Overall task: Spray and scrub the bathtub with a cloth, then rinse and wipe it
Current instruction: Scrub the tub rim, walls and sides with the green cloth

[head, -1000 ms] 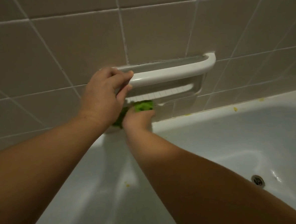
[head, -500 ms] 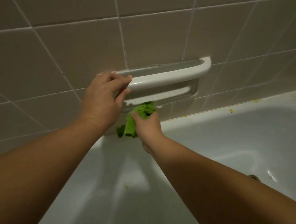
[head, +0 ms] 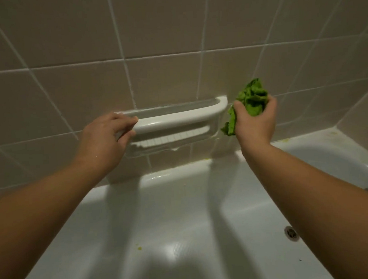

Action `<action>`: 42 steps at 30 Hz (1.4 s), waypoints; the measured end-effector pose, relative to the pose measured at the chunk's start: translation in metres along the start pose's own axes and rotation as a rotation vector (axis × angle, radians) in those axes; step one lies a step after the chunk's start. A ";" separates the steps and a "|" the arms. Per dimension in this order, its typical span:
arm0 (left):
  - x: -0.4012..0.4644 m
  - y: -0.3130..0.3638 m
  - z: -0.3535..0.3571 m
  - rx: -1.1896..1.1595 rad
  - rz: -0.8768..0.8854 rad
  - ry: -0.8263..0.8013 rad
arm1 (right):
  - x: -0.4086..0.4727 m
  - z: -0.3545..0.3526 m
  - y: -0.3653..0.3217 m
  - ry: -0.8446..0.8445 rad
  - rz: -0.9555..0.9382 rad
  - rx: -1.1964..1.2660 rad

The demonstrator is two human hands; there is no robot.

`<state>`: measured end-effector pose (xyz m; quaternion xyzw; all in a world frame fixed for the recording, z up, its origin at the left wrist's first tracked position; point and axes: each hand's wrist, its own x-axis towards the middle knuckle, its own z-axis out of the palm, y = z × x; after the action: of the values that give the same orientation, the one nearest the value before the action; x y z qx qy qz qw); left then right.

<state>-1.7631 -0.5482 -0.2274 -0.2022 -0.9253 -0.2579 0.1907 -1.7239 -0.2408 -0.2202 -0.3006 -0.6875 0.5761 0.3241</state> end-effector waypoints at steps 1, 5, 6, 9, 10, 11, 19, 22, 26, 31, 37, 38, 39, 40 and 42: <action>0.001 0.001 -0.001 0.003 -0.003 -0.006 | 0.007 0.006 -0.004 -0.055 -0.041 -0.062; 0.001 -0.002 -0.002 0.024 0.012 -0.015 | -0.008 0.033 -0.003 -0.231 -0.234 -0.375; 0.000 -0.005 -0.001 0.027 0.016 -0.008 | -0.019 0.038 -0.004 -0.270 -0.292 -0.464; -0.003 -0.009 0.000 -0.037 -0.006 0.030 | -0.053 0.052 -0.013 -0.414 -0.530 -0.619; -0.003 -0.010 0.000 -0.059 -0.012 0.043 | -0.063 0.057 -0.017 -0.476 -0.609 -0.647; -0.004 -0.011 -0.001 -0.071 -0.016 0.047 | -0.070 0.061 -0.020 -0.543 -0.665 -0.665; -0.014 -0.019 -0.029 -0.046 -0.101 0.035 | -0.057 0.052 -0.008 -0.363 -0.516 -0.644; -0.018 -0.035 -0.039 0.002 -0.184 0.025 | -0.090 0.077 -0.027 -0.396 -0.504 -0.682; -0.025 -0.056 -0.050 -0.024 -0.301 0.035 | -0.139 0.111 -0.044 -0.558 -0.573 -0.666; -0.031 -0.068 -0.062 -0.059 -0.349 -0.020 | -0.128 0.103 -0.038 -0.582 -0.577 -0.634; -0.032 -0.074 -0.070 -0.093 -0.383 -0.069 | -0.168 0.132 -0.038 -0.518 -0.510 -0.534; -0.032 -0.075 -0.070 -0.091 -0.386 -0.070 | -0.172 0.140 -0.043 -0.545 -0.528 -0.564; -0.031 -0.075 -0.070 -0.093 -0.387 -0.073 | -0.173 0.144 -0.047 -0.560 -0.543 -0.595; -0.032 -0.075 -0.071 -0.099 -0.392 -0.079 | -0.172 0.145 -0.049 -0.566 -0.551 -0.623; -0.034 -0.074 -0.074 -0.122 -0.405 -0.100 | -0.164 0.137 -0.047 -0.565 -0.566 -0.644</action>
<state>-1.7508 -0.6563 -0.2138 -0.0360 -0.9381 -0.3361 0.0760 -1.7342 -0.4586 -0.2077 -0.0198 -0.9453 0.2835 0.1599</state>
